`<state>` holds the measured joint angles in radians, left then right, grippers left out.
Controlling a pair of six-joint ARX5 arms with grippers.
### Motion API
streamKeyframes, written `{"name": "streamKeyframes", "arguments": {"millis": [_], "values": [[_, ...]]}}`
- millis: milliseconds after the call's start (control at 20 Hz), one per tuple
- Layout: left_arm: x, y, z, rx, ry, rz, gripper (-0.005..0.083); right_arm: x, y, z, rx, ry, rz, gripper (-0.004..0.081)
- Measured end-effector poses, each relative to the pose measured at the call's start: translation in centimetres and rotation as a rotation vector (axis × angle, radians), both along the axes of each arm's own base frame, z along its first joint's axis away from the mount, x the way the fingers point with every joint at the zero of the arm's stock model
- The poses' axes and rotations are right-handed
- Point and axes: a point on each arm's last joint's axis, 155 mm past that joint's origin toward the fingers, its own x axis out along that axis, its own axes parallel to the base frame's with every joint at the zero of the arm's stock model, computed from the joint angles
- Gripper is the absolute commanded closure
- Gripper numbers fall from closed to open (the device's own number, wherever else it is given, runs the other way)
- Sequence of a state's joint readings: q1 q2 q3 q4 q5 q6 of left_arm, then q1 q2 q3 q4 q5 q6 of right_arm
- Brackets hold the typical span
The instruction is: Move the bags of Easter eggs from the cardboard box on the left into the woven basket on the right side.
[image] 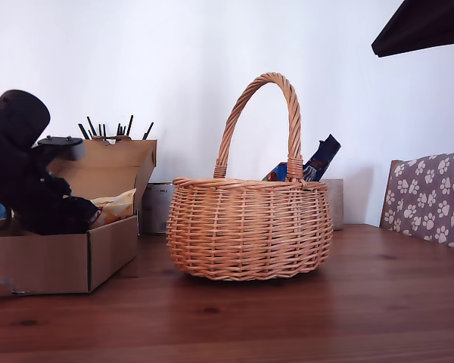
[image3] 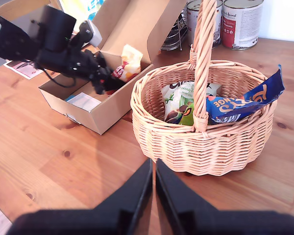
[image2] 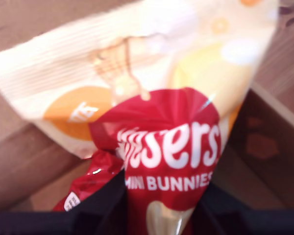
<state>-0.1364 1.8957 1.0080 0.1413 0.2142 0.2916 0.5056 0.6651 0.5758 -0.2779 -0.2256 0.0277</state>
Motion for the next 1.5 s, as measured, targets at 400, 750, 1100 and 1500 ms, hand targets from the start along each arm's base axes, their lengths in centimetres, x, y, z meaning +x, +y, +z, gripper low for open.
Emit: {"name": "streamKeyframes", "arguments": {"millis": [400, 750, 1100, 1500], "values": [[-4.2, -3.2, 15.7, -0.174, -0.2, -0.126, 0.0645, 0.0, 0.0, 0.0, 0.0, 0.001, 0.0, 0.0782], [-7.8, -15.8, 14.6, -0.33, -0.149, -0.402, 0.0645, 0.0, 0.0, 0.0, 0.0, 0.0, 0.0, 0.0782], [-8.1, -22.3, 14.1, -0.346, -0.275, -0.496, 0.0643, 0.0, 0.0, 0.0, 0.0, 0.0, 0.0, 0.0782], [-4.4, -23.4, 10.4, -0.276, -0.161, -0.436, 0.0641, 0.0, 0.0, 0.0, 0.0, 0.001, 0.0, 0.0782]]}}
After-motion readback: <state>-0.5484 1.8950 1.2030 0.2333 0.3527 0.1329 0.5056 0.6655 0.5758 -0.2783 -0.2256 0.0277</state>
